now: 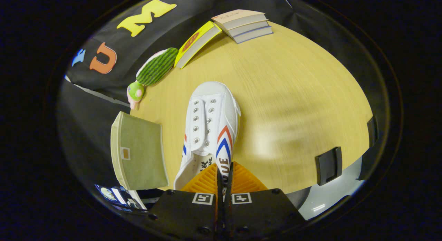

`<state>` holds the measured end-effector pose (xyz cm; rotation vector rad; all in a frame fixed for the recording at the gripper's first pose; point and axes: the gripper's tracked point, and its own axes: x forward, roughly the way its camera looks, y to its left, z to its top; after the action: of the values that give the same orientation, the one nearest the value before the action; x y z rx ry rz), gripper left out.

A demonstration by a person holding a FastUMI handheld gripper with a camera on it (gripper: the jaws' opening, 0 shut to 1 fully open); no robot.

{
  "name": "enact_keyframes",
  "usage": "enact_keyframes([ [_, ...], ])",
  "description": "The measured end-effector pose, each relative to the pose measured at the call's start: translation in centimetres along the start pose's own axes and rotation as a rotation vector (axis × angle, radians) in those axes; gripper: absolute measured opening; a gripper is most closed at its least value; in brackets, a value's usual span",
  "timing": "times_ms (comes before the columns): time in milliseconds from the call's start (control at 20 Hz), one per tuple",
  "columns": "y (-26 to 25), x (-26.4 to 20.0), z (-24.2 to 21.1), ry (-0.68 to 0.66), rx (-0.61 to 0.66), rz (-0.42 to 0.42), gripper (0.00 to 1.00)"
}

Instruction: Open the storage box then place both shoes into the box .Put the left shoe in first, then the right shoe, with the right side of both shoes facing outward in a uniform manner.

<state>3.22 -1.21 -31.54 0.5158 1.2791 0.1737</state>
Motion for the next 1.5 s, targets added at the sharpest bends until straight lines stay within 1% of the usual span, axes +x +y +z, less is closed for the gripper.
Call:
enact_keyframes([
  [100, 2.5, -1.5, -0.1, -0.022, -0.027, 0.003, 0.06],
  [300, 8.1, -4.5, -0.8, -0.036, -0.04, 0.034, 0.06],
  [500, 14.1, -7.8, -1.0, -0.107, -0.079, 0.045, 0.06],
  [650, 18.7, -9.0, -1.5, -0.156, -0.111, 0.076, 0.06],
  [750, 21.6, -9.3, -1.7, -0.199, -0.109, 0.089, 0.06],
  [900, 24.8, -8.6, -2.4, -0.233, -0.121, 0.081, 0.06],
  [1000, 26.4, -7.6, -3.6, -0.222, -0.12, 0.067, 0.06],
  [1150, 28.8, -5.6, -5.4, -0.194, -0.117, 0.071, 0.06],
  [1500, 30.8, 0.0, -8.3, -0.171, -0.132, -0.003, 0.06],
])
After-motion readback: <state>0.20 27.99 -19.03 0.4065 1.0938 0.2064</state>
